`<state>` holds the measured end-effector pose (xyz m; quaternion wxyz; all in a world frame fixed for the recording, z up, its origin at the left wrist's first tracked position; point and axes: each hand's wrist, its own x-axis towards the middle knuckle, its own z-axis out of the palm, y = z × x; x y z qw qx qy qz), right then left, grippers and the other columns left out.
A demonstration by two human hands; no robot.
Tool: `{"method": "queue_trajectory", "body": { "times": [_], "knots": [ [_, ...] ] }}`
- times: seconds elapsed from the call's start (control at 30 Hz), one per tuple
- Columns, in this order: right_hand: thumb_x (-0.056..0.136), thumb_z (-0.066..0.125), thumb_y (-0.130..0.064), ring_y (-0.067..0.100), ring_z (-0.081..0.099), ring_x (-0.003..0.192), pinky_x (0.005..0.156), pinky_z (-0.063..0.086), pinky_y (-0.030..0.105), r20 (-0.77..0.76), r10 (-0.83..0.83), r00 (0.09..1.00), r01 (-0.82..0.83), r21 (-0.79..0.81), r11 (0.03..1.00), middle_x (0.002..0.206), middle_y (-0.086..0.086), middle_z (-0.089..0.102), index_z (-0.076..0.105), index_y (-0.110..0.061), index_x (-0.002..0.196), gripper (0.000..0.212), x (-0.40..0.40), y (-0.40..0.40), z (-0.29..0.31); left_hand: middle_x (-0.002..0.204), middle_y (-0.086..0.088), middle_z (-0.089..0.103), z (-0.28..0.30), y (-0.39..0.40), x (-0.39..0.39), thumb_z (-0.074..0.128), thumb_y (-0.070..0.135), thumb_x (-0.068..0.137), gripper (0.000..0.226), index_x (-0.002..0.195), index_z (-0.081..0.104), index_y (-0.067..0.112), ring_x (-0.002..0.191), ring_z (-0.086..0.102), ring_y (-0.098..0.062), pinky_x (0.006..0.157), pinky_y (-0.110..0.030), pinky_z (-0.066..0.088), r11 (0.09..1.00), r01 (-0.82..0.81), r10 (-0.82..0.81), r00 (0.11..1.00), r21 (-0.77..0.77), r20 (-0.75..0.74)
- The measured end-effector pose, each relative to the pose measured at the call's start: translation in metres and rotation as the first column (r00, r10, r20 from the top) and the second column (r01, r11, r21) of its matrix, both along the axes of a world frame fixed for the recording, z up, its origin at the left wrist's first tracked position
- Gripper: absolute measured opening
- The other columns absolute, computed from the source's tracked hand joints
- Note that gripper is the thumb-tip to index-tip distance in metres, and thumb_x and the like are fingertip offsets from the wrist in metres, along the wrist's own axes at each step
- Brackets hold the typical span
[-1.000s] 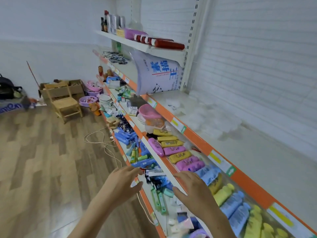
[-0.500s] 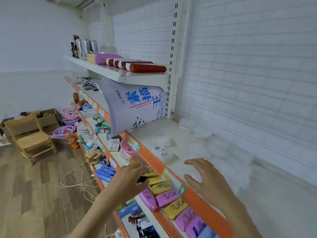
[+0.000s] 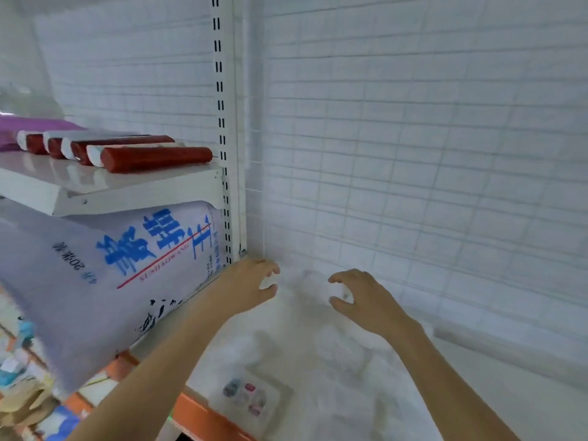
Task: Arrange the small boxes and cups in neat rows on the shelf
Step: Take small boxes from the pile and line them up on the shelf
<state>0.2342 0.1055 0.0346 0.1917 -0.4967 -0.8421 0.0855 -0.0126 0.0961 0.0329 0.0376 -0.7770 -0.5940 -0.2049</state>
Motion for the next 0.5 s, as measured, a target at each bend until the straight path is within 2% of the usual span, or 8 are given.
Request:
{"method": "queue_trajectory", "body": {
  "times": [0.1, 0.2, 0.27, 0.33, 0.4, 0.5],
  "knots": [
    [0.091, 0.052, -0.036, 0.013, 0.039, 0.119, 0.094, 0.035, 0.027, 0.01, -0.088, 0.996, 0.088, -0.06, 0.994, 0.134, -0.006, 0.043, 0.044, -0.027, 0.13, 0.041, -0.011, 0.024, -0.014, 0.122, 0.004, 0.052, -0.005, 0.046, -0.005, 0.052, 0.037, 0.089, 0.039, 0.125, 0.049, 0.022, 0.104, 0.053, -0.013, 0.088, -0.027, 0.042, 0.993, 0.072, -0.073, 0.997, -0.09, -0.014],
    [0.089, 0.054, -0.033, 0.017, 0.028, 0.131, 0.104, 0.029, 0.032, 0.045, -0.156, 0.987, 0.158, -0.051, 0.986, 0.146, -0.001, 0.031, 0.04, -0.025, 0.134, 0.048, -0.027, 0.041, -0.026, 0.132, 0.001, 0.043, -0.021, 0.084, -0.012, 0.054, 0.047, 0.086, 0.054, 0.132, 0.042, 0.02, 0.114, 0.046, -0.017, 0.096, -0.034, 0.039, 0.981, 0.103, -0.107, 0.994, -0.165, -0.016],
    [0.089, 0.054, -0.035, 0.018, 0.017, 0.139, 0.111, 0.023, 0.037, 0.107, -0.196, 0.975, 0.206, -0.087, 0.975, 0.152, 0.0, 0.022, 0.034, -0.027, 0.139, 0.054, -0.036, 0.048, -0.034, 0.141, -0.001, 0.034, -0.035, 0.101, -0.016, 0.055, 0.049, 0.085, 0.065, 0.138, 0.034, 0.018, 0.128, 0.034, -0.02, 0.103, -0.038, 0.034, 0.969, 0.117, -0.119, 0.993, -0.218, 0.002],
    [0.089, 0.054, -0.036, 0.018, 0.019, 0.139, 0.112, 0.022, 0.037, 0.145, -0.23, 0.962, 0.25, -0.141, 0.958, 0.152, -0.002, 0.023, 0.03, -0.027, 0.141, 0.058, -0.044, 0.051, -0.041, 0.149, -0.003, 0.022, -0.054, 0.114, -0.02, 0.059, 0.044, 0.085, 0.069, 0.141, 0.028, 0.017, 0.137, 0.02, -0.021, 0.109, -0.034, 0.025, 0.945, 0.167, -0.163, 0.986, -0.281, 0.039],
    [0.089, 0.056, -0.032, 0.018, 0.027, 0.135, 0.11, 0.024, 0.034, 0.112, -0.278, 0.954, 0.292, -0.147, 0.945, 0.147, -0.005, 0.032, 0.032, -0.027, 0.14, 0.057, -0.048, 0.052, -0.048, 0.146, -0.004, 0.026, -0.07, 0.122, -0.024, 0.064, 0.034, 0.083, 0.066, 0.139, 0.034, 0.017, 0.137, 0.022, -0.023, 0.108, -0.029, 0.025, 0.93, 0.24, -0.214, 0.969, -0.278, 0.121],
    [0.089, 0.058, -0.028, 0.017, 0.03, 0.131, 0.107, 0.023, 0.027, 0.055, -0.328, 0.943, 0.332, -0.104, 0.937, 0.142, -0.007, 0.038, 0.036, -0.026, 0.138, 0.054, -0.052, 0.049, -0.053, 0.121, -0.008, 0.047, -0.083, 0.123, -0.028, 0.068, 0.022, 0.075, 0.048, 0.119, 0.052, 0.011, 0.116, 0.041, -0.028, 0.091, -0.033, 0.04, 0.958, 0.268, -0.246, 0.951, -0.103, 0.186]
  ]
}}
